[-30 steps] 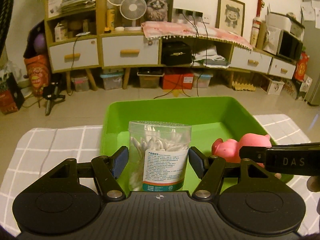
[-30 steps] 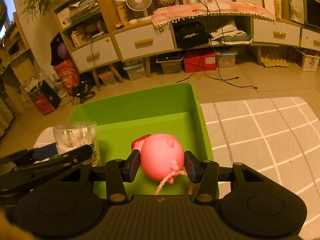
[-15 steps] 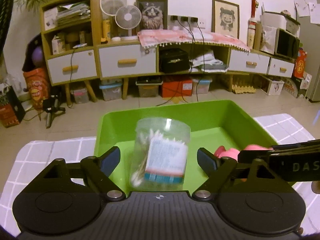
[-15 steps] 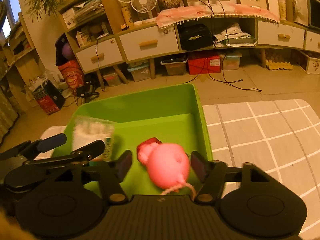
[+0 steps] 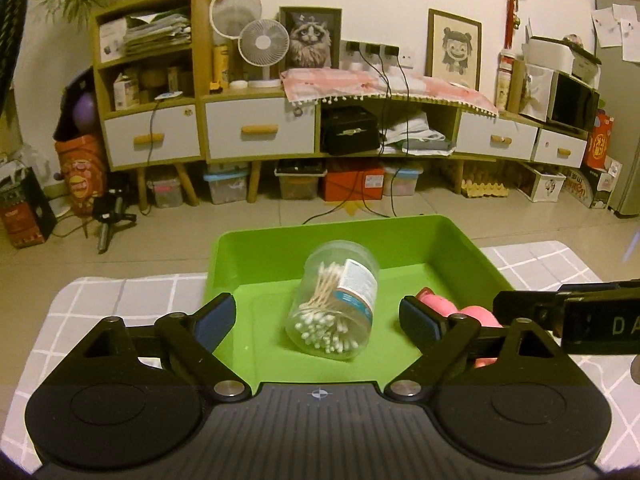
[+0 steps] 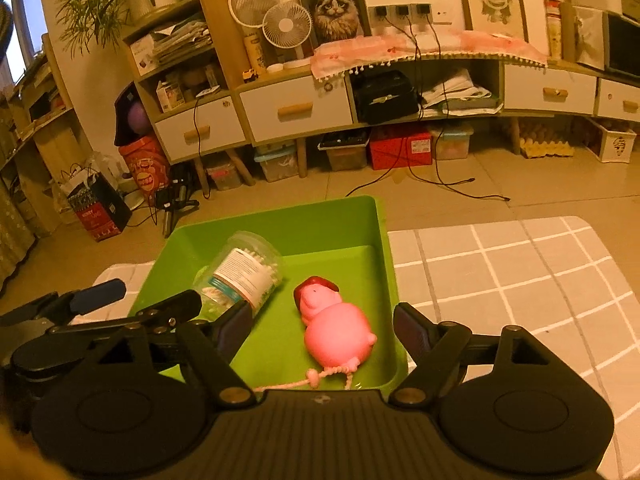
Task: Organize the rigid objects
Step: 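Open the left tool to drop the jar while the right tool drops the pig into the bin, then withdraw both tools from the bin back over the remaining toys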
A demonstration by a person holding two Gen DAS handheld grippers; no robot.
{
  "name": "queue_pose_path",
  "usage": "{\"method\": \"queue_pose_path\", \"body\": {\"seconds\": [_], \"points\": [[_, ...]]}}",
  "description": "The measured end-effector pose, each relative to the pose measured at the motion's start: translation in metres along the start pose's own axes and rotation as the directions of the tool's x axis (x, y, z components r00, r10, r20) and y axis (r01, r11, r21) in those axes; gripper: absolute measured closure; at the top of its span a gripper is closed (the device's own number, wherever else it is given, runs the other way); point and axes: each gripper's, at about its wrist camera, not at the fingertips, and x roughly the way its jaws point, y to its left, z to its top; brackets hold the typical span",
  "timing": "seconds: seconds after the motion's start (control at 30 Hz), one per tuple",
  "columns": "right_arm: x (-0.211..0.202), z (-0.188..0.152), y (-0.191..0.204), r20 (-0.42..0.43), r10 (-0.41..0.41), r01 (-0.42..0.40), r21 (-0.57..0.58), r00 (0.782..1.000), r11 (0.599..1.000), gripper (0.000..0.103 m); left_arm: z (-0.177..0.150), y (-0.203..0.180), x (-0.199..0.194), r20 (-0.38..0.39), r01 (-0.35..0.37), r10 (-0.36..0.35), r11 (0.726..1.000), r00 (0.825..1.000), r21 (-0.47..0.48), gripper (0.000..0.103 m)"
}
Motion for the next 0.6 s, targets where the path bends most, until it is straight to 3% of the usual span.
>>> {"method": "queue_pose_path", "body": {"seconds": [0.6], "points": [[-0.055,-0.012,0.004,0.023,-0.022,0.021,0.006,1.000,1.000,0.045,-0.020,0.019,-0.057,-0.026,0.000,-0.002,0.998,1.000,-0.059,0.008]]}}
